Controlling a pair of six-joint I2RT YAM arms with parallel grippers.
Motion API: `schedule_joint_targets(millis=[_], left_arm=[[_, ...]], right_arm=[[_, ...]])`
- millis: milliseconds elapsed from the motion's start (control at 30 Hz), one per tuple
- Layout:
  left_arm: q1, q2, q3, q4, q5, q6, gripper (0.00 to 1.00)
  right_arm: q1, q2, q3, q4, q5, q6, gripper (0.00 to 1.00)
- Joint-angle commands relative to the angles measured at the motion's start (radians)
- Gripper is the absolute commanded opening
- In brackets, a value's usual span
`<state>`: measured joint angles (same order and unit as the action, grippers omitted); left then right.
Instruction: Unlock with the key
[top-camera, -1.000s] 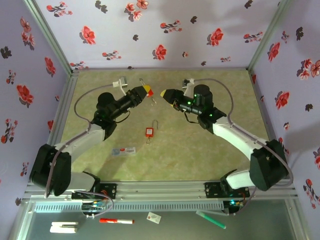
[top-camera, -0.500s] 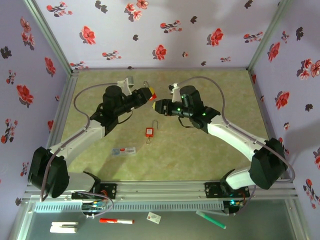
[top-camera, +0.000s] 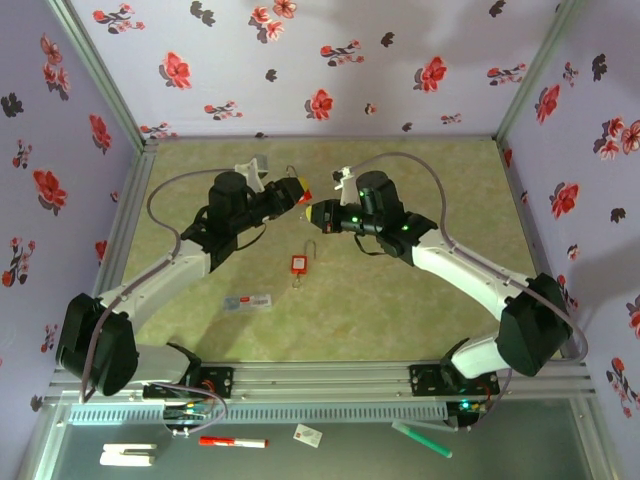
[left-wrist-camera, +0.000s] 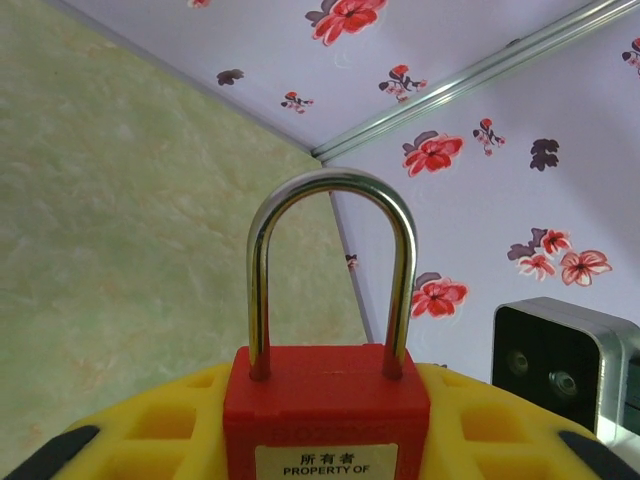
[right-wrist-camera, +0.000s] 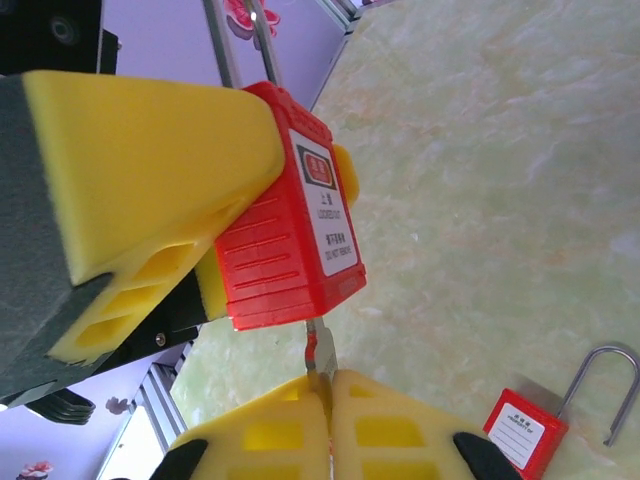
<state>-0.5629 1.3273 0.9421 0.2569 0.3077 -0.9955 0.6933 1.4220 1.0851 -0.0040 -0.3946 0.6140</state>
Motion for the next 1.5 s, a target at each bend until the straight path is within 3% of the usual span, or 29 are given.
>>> schedule_joint_targets(millis=[0,133,333,400,533,667,967,1100,1200,1467], left_arm=[[-0.016,-0.001,0.024,0.076,0.043,-0.052,0.0],[-0.037,0.007,0.025,0.073,0.049,-0.076,0.0],[-0.085,-0.003,-0.041,0.088,0.056,-0.027,0.0],[-0.099,-0.015,-0.052,0.008,0.028,0.011,0.0],[-0.118,-0.009,-0.009,-0.203,-0.032,0.045,0.0],[-0.138,0.042,0.044,-0.256,-0.019,-0.031,0.0],[-0.164,0.158,0.196,-0.454,0.005,-0.115,0.0],[-0.171,0.173,0.187,-0.413,0.017,-0.145,0.0],[-0.177,0.162,0.173,-0.388,0.01,-0.139,0.0],[-0.164,0.053,-0.044,0.042,0.024,-0.137,0.0]], right_arm=[[-0.005,0.025,0.022,0.049,0.025,0.023,0.0],[-0.006,0.03,0.025,0.08,0.049,0.043,0.0],[-0.051,0.074,0.077,0.174,-0.017,0.143,0.0],[-0.061,0.085,0.101,0.168,-0.022,0.152,0.0],[-0.054,0.091,0.136,0.111,-0.001,0.111,0.0],[-0.026,0.094,0.106,0.16,0.037,0.09,0.0],[0.079,0.094,0.163,0.02,0.213,-0.14,0.0],[0.079,0.109,0.169,0.017,0.228,-0.133,0.0],[0.046,0.105,0.141,0.082,0.175,-0.045,0.0],[-0.13,0.088,-0.034,0.474,-0.025,0.348,0.0]])
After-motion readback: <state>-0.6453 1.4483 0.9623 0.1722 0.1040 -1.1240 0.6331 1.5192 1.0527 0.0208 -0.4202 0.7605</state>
